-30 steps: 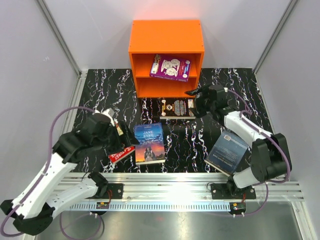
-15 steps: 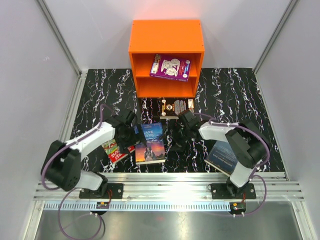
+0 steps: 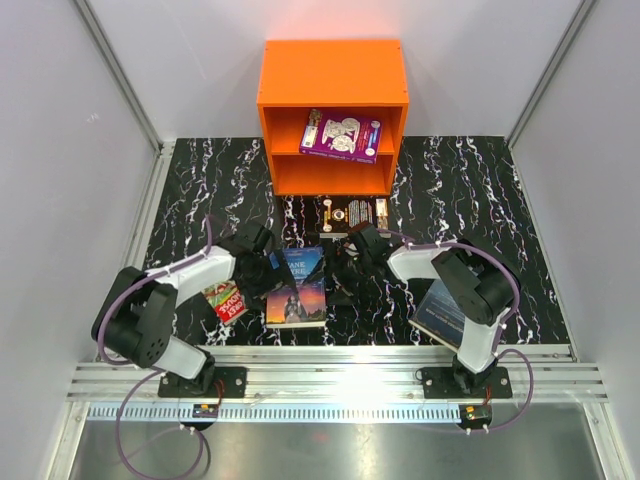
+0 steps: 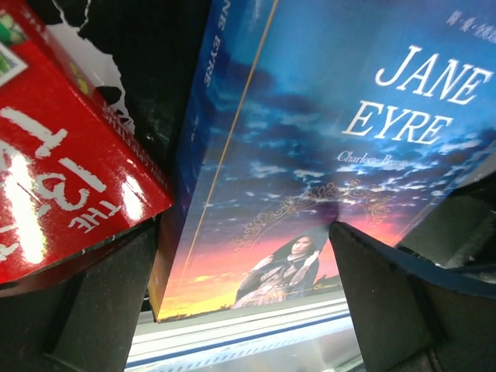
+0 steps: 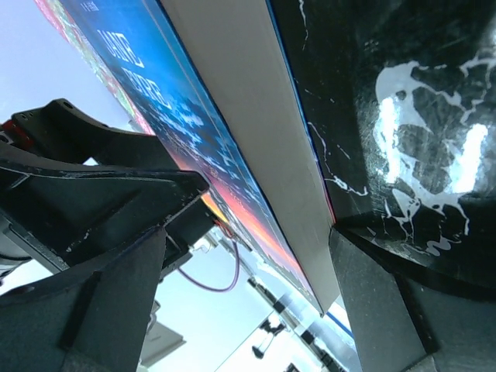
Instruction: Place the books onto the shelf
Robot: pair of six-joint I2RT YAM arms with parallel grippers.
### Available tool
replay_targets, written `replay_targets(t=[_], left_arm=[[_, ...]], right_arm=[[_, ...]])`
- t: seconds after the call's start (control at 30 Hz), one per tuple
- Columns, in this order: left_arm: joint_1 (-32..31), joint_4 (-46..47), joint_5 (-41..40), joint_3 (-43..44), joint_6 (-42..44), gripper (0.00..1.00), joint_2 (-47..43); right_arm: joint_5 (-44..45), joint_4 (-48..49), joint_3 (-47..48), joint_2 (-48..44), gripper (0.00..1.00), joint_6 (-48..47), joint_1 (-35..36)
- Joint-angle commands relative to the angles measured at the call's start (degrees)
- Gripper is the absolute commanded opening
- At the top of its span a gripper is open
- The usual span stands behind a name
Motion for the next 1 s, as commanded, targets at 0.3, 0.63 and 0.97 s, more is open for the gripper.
replay_targets(t=[0.3, 0.63, 0.97], left_arm=[[-10.92, 32.88, 10.82, -6.41, -13.74, 0.94, -16.10], [-10.92, 39.48, 10.82, -10.02, -18.50, 0.95, -25.70], [-10.92, 37.63, 9.50, -10.55, -17.18, 0.93, -24.29]], right_arm=[[4.72, -0.01, -3.72, 8.13, 0.93, -2.71, 2.62], [1.30, 9.22, -8.64, 11.11, 0.45, 0.89, 2.70], [1.38, 0.10, -5.22, 0.93, 0.01, -2.70, 3.84]])
